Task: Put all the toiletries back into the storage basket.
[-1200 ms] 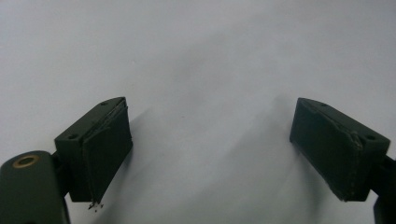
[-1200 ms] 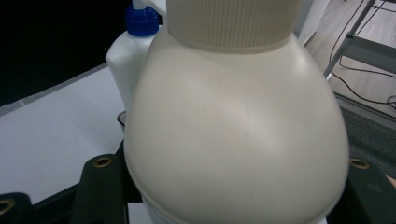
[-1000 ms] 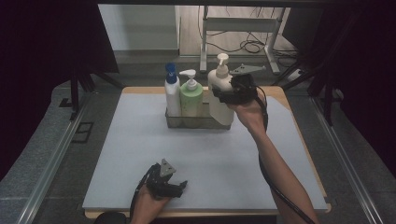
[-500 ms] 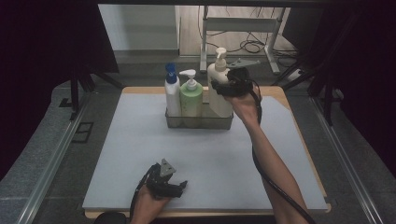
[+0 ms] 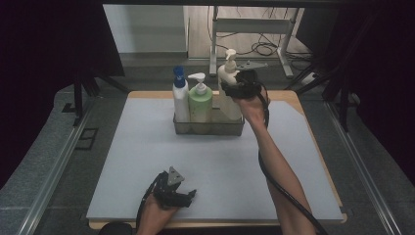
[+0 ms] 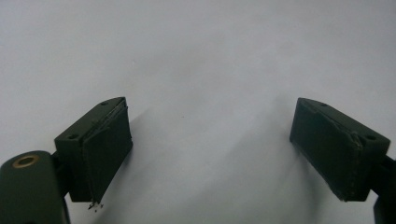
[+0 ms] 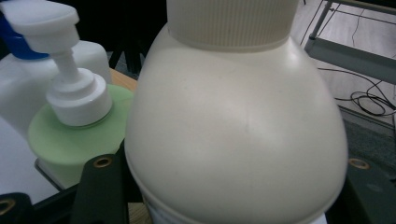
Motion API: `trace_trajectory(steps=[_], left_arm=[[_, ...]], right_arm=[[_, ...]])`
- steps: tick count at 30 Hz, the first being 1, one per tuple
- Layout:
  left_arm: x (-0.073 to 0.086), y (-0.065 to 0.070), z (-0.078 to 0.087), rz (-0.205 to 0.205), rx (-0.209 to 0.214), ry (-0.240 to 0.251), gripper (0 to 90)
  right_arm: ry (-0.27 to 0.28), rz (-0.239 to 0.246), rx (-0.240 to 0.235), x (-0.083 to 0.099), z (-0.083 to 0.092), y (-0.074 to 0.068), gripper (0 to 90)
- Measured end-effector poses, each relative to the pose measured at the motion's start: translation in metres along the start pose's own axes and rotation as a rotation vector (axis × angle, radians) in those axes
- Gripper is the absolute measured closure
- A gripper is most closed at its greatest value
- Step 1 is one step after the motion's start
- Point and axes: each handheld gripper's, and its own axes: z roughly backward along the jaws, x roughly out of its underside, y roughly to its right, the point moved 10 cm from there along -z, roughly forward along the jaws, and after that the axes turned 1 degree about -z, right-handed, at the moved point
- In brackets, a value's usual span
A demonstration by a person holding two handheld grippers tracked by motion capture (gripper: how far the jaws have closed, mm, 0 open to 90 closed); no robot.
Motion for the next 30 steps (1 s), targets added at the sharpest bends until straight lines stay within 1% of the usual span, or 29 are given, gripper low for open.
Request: trace_trajectory(steps=[3, 8, 15, 23, 27, 30], left_arm=[[0.000, 0.000, 0.000, 0.001, 0.000, 0.000, 12.0], [0.000, 0.000, 0.000, 0.001, 0.000, 0.000, 12.0], [0.000, 0.000, 0.000, 0.003, 0.001, 0.000, 12.0], [0.000, 0.000, 0.000, 0.004, 0.001, -0.002, 12.0], [0.000, 0.000, 0.000, 0.001, 0.001, -0.002, 12.0], [0.000, 0.000, 0.000, 0.002, 0.001, -0.002, 12.0]], right_arm=[[0.002, -0.008, 0.005, 0.001, -0.005, 0.002, 38.1], [0.001, -0.004, 0.011, 0.006, -0.014, 0.002, 38.1], [-0.014, -0.004, 0.018, 0.017, -0.024, 0.003, 38.1], [-0.031, -0.021, 0.005, 0.030, -0.029, 0.000, 38.1], [-0.037, -0.030, -0.004, 0.035, -0.028, -0.002, 38.0], [-0.038, -0.027, -0.010, 0.037, -0.027, -0.004, 38.0]])
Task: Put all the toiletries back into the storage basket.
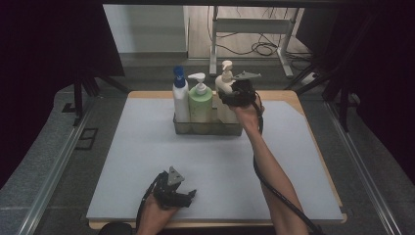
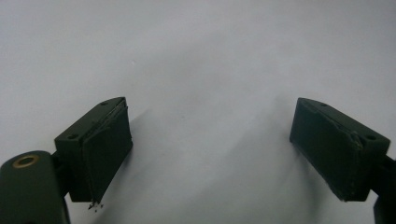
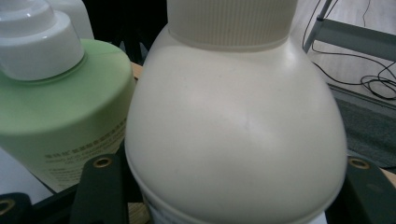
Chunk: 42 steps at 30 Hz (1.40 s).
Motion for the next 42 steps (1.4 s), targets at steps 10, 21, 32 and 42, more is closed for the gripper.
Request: trace_trajectory(steps=[10, 21, 32, 42], left_arm=[[0.000, 0.000, 0.000, 0.000, -0.001, 0.000, 12.0], [0.000, 0.000, 0.000, 0.000, 0.000, -0.001, 12.0], [0.000, 0.000, 0.000, 0.000, 0.000, -0.001, 12.0], [0.000, 0.000, 0.000, 0.001, 0.001, 0.000, 12.0]], right_arm=[[-0.021, -0.004, -0.005, 0.008, 0.004, -0.002, 38.0], [-0.065, -0.007, -0.006, 0.024, -0.002, -0.004, 38.1], [-0.089, -0.017, -0.004, 0.034, -0.007, -0.005, 37.9], [-0.114, -0.038, -0.006, 0.041, -0.010, -0.003, 37.4]])
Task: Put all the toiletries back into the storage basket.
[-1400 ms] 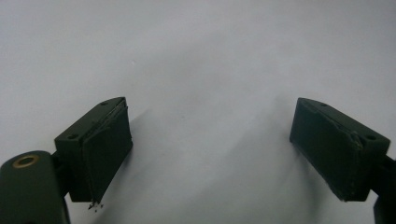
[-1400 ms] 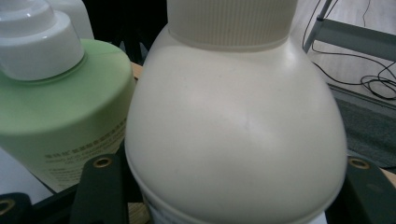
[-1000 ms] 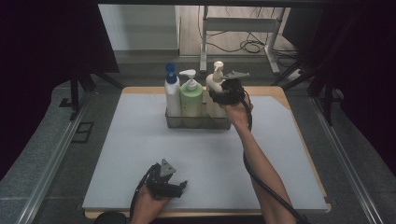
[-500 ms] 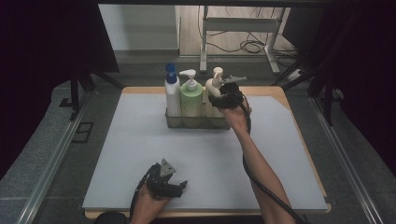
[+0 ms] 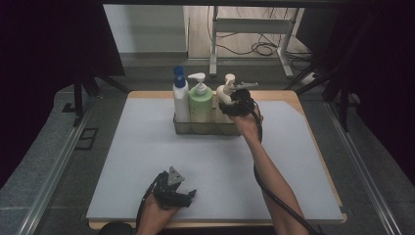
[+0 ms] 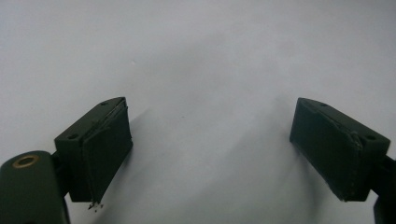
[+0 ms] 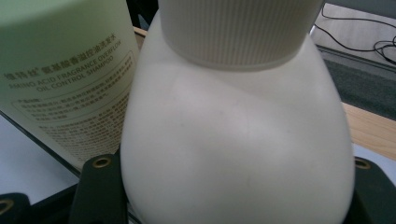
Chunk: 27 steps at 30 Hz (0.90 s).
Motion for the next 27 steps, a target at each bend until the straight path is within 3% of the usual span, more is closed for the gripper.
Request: trace_trajectory(steps=[6, 13, 27], left_arm=[[0.000, 0.000, 0.000, 0.000, -0.001, 0.000, 12.0], [0.000, 0.000, 0.000, -0.002, -0.001, -0.001, 12.0], [0.000, 0.000, 0.000, -0.002, -0.002, 0.001, 12.0]], right_arm=[[-0.004, -0.003, -0.024, 0.002, 0.000, 0.001, 35.0], [-0.003, 0.013, -0.042, 0.005, 0.003, 0.001, 18.1], [-0.026, 0.043, -0.104, 0.024, 0.030, 0.004, 15.0]])
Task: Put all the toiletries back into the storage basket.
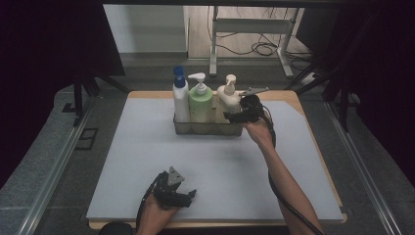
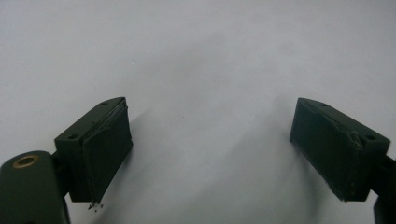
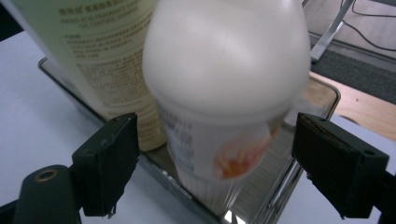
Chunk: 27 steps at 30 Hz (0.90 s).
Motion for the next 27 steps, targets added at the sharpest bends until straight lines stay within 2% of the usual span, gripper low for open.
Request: trace_trajectory(steps=[5, 10, 14, 18, 25, 27], left_arm=[[0.000, 0.000, 0.000, 0.000, 0.000, 0.000, 12.1], [0.000, 0.000, 0.000, 0.000, 0.000, 0.000, 12.1], [0.000, 0.000, 0.000, 0.000, 0.000, 0.000, 12.1], [0.000, 0.000, 0.000, -0.001, 0.000, 0.000, 12.0], [0.000, 0.000, 0.000, -0.001, 0.000, -0.001, 12.1], [0.000, 0.000, 0.000, -0.001, 0.000, -0.001, 12.0]], right_arm=[[-0.010, -0.001, -0.021, 0.009, 0.012, 0.002, 17.3], [-0.019, -0.007, -0.013, 0.016, 0.022, 0.009, 27.3], [-0.017, -0.021, -0.010, 0.020, 0.027, 0.016, 39.4], [-0.017, -0.031, -0.007, 0.022, 0.029, 0.022, 55.7], [-0.010, 0.001, 0.015, 0.015, 0.021, 0.024, 82.0], [-0.011, -0.003, 0.022, 0.012, 0.017, 0.024, 87.7]])
